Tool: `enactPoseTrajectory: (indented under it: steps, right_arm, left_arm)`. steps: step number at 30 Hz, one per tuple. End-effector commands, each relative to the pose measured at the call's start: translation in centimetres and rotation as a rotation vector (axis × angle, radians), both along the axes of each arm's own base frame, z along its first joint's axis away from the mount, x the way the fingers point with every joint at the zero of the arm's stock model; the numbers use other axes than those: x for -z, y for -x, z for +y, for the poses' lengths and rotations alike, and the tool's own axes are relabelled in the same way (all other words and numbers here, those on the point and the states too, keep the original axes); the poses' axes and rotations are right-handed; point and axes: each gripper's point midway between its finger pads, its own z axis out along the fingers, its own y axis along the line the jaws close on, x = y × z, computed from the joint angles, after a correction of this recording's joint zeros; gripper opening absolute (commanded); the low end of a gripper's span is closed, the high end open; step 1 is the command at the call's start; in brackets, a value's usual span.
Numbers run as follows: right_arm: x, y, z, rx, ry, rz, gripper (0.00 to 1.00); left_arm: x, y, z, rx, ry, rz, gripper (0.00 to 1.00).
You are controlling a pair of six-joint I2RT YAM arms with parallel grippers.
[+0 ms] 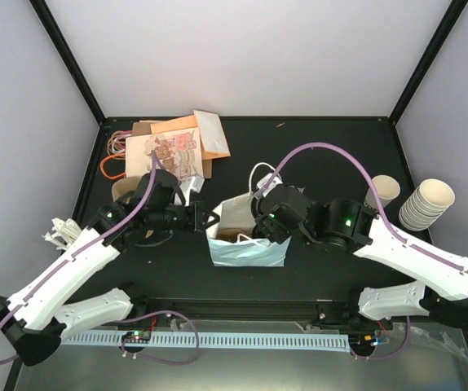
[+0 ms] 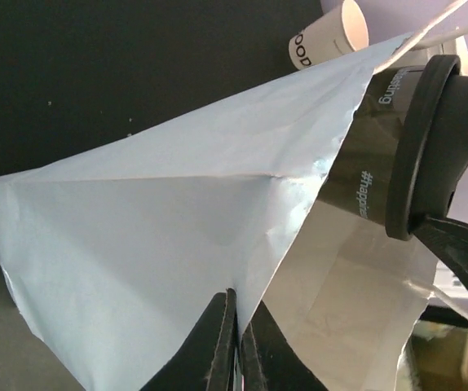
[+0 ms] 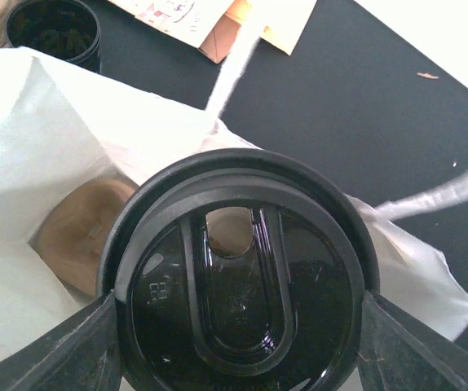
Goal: Pack the takeout coffee
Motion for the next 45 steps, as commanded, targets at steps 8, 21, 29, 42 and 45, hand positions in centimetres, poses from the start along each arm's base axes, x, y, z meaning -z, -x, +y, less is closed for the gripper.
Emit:
enactPoseTrajectory:
  steps: [8,21,29,42,45]
  right_arm:
    - [-0.5,-1.3,-0.4,-0.009,-0.021,0.068,0.58]
    - [-0.6,-0.8,-1.1,0.017,-0.05,0.098,0.57]
    - [-0.2,-0.4,-1.5,0.03,-0.06,0.123,0.57]
    - [0.1,-0.4,-1.3,0.033,-0.067,0.131,0.56]
    - [0.1,-0.5,-1.3,0.037,-0.066,0.129,0.56]
  left_arm:
    - [-1.9,1.7,-1.0,-0.094,0.188,0.071,0.55]
    - [-7.5,-1.8,0.9,0.179,-0.226,-0.537,0.9]
    - [-5.2,-5.3,-3.8,0.385,-0.277,-0.613,0.86]
    - [-1.4,-7.6,-6.0,0.554,-0.387,-0.53,0.33]
    - [-0.9,-7.5,-6.0,0.552,-0.392,-0.493,0.04]
